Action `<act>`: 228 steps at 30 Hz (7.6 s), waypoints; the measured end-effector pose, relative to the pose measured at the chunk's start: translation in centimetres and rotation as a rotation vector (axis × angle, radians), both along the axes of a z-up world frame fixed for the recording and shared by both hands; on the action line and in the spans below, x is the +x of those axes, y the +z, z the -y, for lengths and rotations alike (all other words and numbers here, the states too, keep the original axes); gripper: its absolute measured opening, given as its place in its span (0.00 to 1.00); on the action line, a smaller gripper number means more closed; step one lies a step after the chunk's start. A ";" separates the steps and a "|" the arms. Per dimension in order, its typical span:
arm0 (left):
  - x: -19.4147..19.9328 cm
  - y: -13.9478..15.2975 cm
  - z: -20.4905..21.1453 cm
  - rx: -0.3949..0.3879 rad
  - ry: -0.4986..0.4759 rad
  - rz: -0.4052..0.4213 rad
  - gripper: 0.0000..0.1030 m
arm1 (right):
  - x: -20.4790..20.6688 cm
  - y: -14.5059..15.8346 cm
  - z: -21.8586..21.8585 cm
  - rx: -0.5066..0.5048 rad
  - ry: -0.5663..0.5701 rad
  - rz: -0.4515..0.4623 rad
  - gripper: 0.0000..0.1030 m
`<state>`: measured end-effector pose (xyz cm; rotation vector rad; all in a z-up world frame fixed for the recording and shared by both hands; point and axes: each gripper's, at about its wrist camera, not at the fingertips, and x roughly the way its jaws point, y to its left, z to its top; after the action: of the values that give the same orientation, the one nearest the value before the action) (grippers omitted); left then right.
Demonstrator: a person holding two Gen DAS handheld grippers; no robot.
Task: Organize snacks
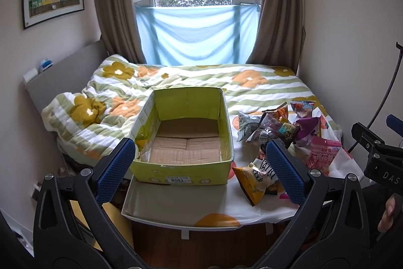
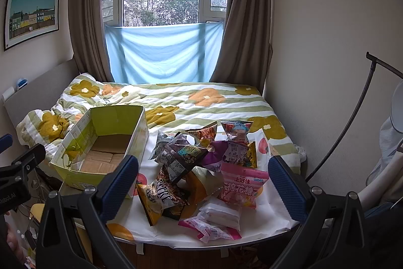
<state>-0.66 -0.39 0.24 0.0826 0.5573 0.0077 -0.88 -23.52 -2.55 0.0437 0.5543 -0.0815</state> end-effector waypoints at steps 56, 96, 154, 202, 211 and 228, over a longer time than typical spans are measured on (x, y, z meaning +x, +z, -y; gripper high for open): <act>9.2 -23.4 28.2 0.058 -0.408 -0.474 1.00 | 12.9 -18.8 18.1 0.236 0.303 -0.334 1.00; 9.7 -25.8 30.6 0.056 -0.370 -0.554 0.75 | 14.1 -20.8 18.2 0.254 0.497 -0.332 0.55; 19.5 -5.8 -8.2 -0.061 -0.045 -0.309 0.74 | 20.7 -4.0 -7.7 0.288 0.578 -0.193 0.44; 19.4 -12.6 -15.2 0.032 -0.006 -0.468 1.00 | 24.3 -11.0 -17.7 0.263 0.461 -0.511 1.00; 19.2 -12.2 -14.5 0.030 -0.035 -0.476 1.00 | 22.3 -10.5 -16.7 0.277 0.439 -0.439 1.00; 20.6 -6.5 -7.8 -0.017 -0.230 -0.352 1.00 | 18.3 -3.8 -10.7 0.171 0.292 -0.270 1.00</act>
<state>19.97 7.37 -6.27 0.1324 0.8965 -0.2398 17.43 -12.82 -6.30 0.1193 0.8309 0.2479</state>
